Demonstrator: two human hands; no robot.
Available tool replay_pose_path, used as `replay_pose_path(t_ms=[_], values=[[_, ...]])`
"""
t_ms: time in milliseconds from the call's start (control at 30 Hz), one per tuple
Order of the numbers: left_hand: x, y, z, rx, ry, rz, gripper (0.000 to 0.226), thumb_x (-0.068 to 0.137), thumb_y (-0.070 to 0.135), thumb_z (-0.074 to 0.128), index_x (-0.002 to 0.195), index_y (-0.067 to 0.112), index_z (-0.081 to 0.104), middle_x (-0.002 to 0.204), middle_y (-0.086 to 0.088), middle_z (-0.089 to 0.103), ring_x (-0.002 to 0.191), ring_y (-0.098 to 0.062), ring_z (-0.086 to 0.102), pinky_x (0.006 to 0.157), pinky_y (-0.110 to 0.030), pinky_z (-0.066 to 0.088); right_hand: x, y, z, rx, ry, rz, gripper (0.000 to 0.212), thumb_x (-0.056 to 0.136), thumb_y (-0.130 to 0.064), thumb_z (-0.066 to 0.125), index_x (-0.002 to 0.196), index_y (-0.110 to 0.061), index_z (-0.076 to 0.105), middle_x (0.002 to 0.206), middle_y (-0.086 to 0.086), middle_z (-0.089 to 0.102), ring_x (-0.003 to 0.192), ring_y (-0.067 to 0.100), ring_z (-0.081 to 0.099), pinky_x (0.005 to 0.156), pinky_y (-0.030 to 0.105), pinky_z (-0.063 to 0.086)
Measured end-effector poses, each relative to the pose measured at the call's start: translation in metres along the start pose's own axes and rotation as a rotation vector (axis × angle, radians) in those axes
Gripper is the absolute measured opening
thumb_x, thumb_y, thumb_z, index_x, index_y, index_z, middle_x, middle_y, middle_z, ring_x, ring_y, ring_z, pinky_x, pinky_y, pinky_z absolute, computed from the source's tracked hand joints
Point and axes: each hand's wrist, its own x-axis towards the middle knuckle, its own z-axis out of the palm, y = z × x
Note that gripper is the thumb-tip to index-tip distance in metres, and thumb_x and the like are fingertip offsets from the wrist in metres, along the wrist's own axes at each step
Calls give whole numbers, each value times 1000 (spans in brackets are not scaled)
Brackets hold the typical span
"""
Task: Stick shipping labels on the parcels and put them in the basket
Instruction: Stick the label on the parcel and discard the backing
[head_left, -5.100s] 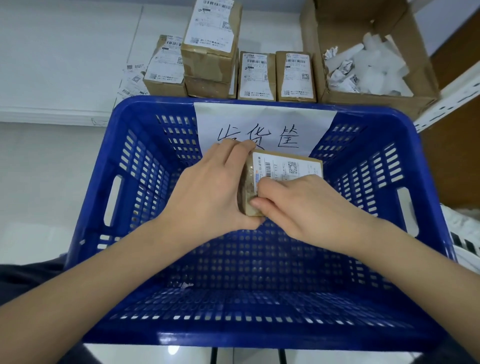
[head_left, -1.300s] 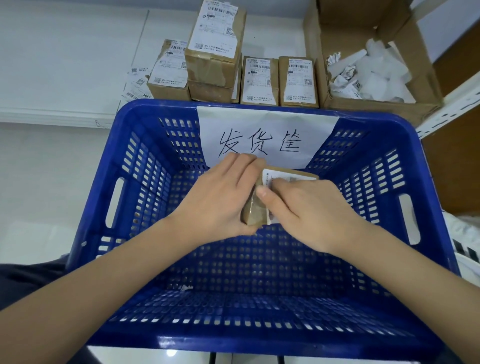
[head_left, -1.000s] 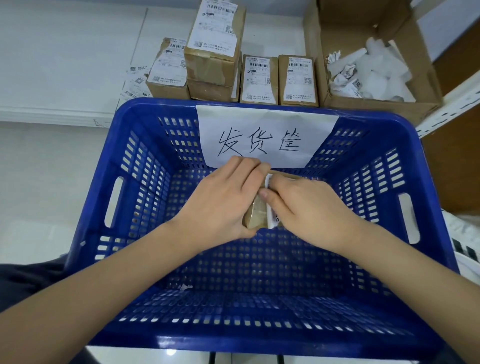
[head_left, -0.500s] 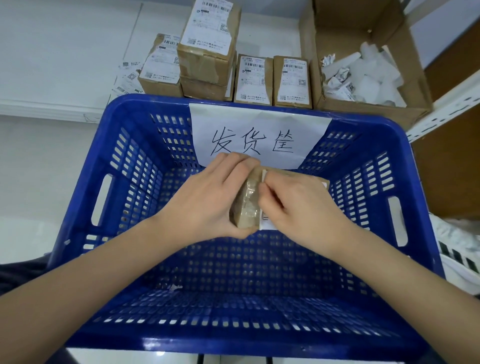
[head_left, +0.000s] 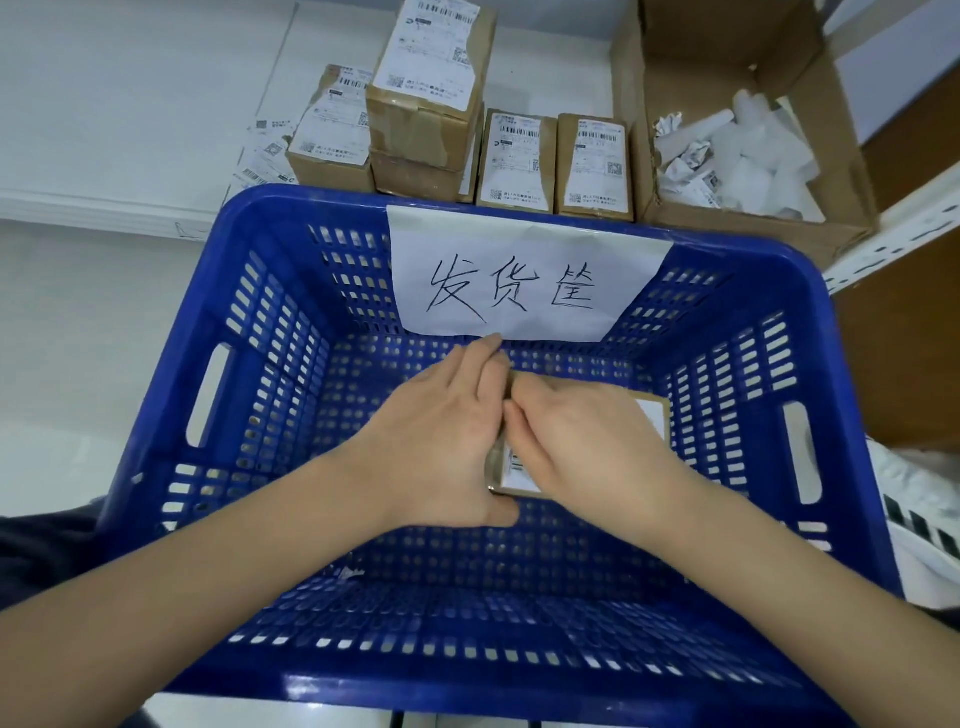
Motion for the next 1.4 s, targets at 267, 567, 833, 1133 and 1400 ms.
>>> replay_pose_path(t_ms=[267, 567, 833, 1133, 1400], values=[[5, -10, 2, -25, 226, 19, 92, 59, 55, 58, 127, -6, 48, 114, -13, 55, 101, -24, 50, 81, -35, 50, 7, 0, -12, 163, -56, 70, 39, 93, -34, 25, 82, -10, 53, 66, 0, 54, 55, 15, 42, 51, 28, 32], [11, -19, -2, -48, 299, 90, 79, 64, 51, 66, 119, -2, 48, 108, -13, 54, 92, -29, 53, 72, -42, 52, 6, 0, -18, 176, 27, 67, 26, 94, -33, 30, 73, -19, 34, 58, -11, 36, 50, 12, 33, 47, 17, 23], [12, -13, -4, -1, 345, -31, 87, 51, 50, 68, 119, -3, 53, 106, -13, 57, 90, -26, 52, 73, -37, 52, 9, -7, -37, 181, -248, 330, 60, 78, -64, -3, 75, -22, 40, 65, -5, 52, 63, 9, 50, 63, 31, 38], [10, -11, -1, 41, 386, -81, 84, 47, 40, 78, 114, -4, 56, 99, -14, 56, 83, -29, 51, 69, -41, 50, 5, -16, -15, 74, -128, 273, 32, 97, -43, 25, 82, -18, 37, 72, -4, 47, 64, 17, 45, 53, 34, 34], [10, -13, -1, -1, 364, -7, 81, 54, 46, 68, 116, -4, 54, 102, -12, 56, 86, -26, 52, 67, -36, 51, 8, -16, -32, 223, -283, 246, 34, 100, -30, 33, 68, -25, 24, 64, -8, 39, 57, 9, 38, 57, 31, 26]])
